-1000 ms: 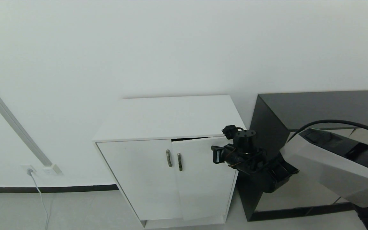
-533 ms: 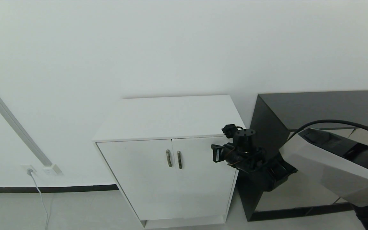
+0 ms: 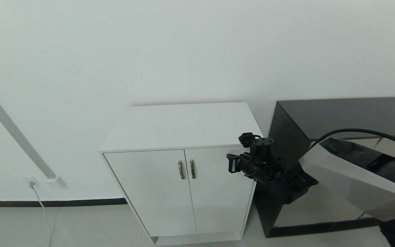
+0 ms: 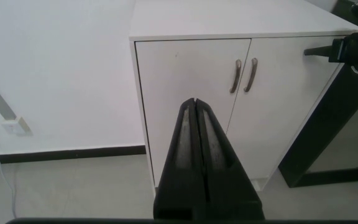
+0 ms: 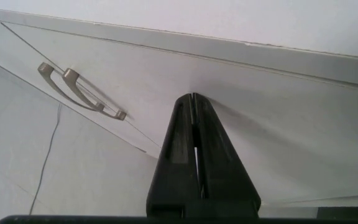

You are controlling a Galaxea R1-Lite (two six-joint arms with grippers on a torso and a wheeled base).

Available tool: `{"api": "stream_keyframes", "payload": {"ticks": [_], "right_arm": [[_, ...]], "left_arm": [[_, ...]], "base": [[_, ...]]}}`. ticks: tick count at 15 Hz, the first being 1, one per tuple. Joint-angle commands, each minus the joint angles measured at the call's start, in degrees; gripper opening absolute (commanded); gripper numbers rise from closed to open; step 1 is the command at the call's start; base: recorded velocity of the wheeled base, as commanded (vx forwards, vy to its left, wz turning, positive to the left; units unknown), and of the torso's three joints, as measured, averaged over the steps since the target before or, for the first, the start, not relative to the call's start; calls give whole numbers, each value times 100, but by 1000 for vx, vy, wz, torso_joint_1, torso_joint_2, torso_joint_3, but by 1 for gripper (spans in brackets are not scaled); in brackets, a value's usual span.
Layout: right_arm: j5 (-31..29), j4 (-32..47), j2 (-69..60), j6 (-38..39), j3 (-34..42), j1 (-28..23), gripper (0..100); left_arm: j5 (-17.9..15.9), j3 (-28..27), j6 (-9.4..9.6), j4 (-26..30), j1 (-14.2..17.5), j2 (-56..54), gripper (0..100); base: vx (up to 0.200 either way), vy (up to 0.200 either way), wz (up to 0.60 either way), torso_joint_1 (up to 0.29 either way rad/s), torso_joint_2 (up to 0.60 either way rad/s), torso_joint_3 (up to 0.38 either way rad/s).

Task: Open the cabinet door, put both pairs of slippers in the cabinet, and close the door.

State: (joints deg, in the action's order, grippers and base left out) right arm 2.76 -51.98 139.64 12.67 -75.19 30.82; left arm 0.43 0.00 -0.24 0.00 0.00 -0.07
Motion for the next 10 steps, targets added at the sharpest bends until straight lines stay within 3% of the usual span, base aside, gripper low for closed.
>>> {"api": "stream_keyframes", "payload": {"ticks": [1, 5, 10], "right_arm": [[-3, -5, 10, -1, -22, -23, 0], [-21, -102, -350, 8, 462, -14, 0], [-135, -902, -1695, -19, 2422, -58, 0]], "left_arm": [[1, 0, -2, 0, 0, 7, 0], [1, 0, -2, 0, 0, 7, 0], [1, 0, -11, 0, 0, 7, 0]], "base": [[0, 0, 0, 0, 0, 0], [0, 0, 0, 0, 0, 0], [0, 0, 0, 0, 0, 0]]}}
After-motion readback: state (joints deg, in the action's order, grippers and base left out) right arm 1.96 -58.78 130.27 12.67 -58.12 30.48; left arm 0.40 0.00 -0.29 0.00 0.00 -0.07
